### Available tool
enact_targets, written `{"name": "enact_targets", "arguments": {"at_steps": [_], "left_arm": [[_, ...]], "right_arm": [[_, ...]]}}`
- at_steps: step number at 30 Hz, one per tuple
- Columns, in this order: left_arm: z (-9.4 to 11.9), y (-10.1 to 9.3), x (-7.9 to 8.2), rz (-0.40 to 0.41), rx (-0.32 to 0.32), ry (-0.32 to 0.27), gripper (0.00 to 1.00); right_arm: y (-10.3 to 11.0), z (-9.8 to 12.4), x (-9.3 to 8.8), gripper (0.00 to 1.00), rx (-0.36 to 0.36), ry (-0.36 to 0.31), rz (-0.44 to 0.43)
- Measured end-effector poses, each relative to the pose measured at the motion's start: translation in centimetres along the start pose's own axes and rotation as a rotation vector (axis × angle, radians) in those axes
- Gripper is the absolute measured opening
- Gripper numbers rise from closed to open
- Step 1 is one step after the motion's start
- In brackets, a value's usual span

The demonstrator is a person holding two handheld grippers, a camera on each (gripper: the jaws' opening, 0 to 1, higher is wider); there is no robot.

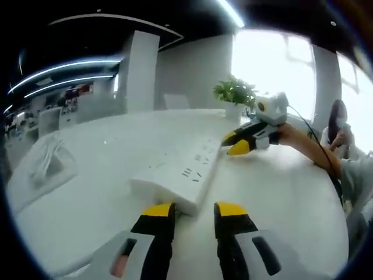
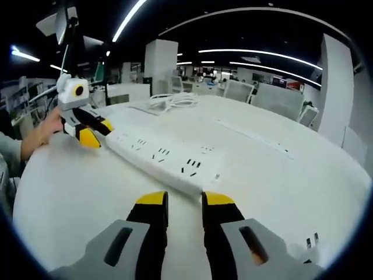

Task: Straighten the power strip on the desk, plug the charger into it

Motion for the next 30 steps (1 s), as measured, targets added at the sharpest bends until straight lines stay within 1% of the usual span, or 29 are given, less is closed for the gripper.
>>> {"name": "enact_targets", "arguments": {"at_steps": [4,9,12,14,17,21,27,30], "left_arm": [[-0.04,0.10,0.06,0.012,0.000,-0.002,0.28],[-0.12,-0.25,0.10,-0.019,0.024,-0.001,0.29],[-0.22,0.02,0.22,-0.022,0.030,-0.001,0.31],[-0.29,0.07,0.32,-0.016,0.039,-0.023,0.32],[-0.31,0.11,0.31,-0.026,0.043,-0.023,0.32],[-0.47,0.10,0.35,-0.041,0.049,-0.028,0.34],[-0.58,-0.17,0.36,-0.111,0.062,-0.011,0.35],[-0.54,-0.04,0.36,-0.102,0.058,-0.014,0.35]], "right_arm": [[-0.10,-0.20,-0.06,0.23,-0.003,-0.015,-0.025],[-0.20,-0.49,-0.18,0.24,-0.004,-0.036,-0.053],[-0.21,-0.64,-0.22,0.25,-0.002,-0.046,-0.059],[-0.27,-0.75,-0.17,0.27,0.001,-0.055,-0.062],[0.00,-0.84,-0.21,0.27,-0.002,-0.068,-0.054],[-0.18,-0.82,-0.10,0.27,-0.004,-0.089,-0.057],[-0.38,-0.84,-0.06,0.26,-0.013,-0.091,-0.042],[-0.40,-0.82,-0.08,0.25,-0.010,-0.090,-0.032]]}}
Point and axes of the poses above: the point that each gripper's makers call its tool centre point, and the gripper's own axes: z roughly backward along the fingers, y roughly to its left, x roughly out of its top, the point moved 10 cm from there along z, roughly backward along the fingers, and after that the axes turned 1 degree about x, right-handed, at the moved point
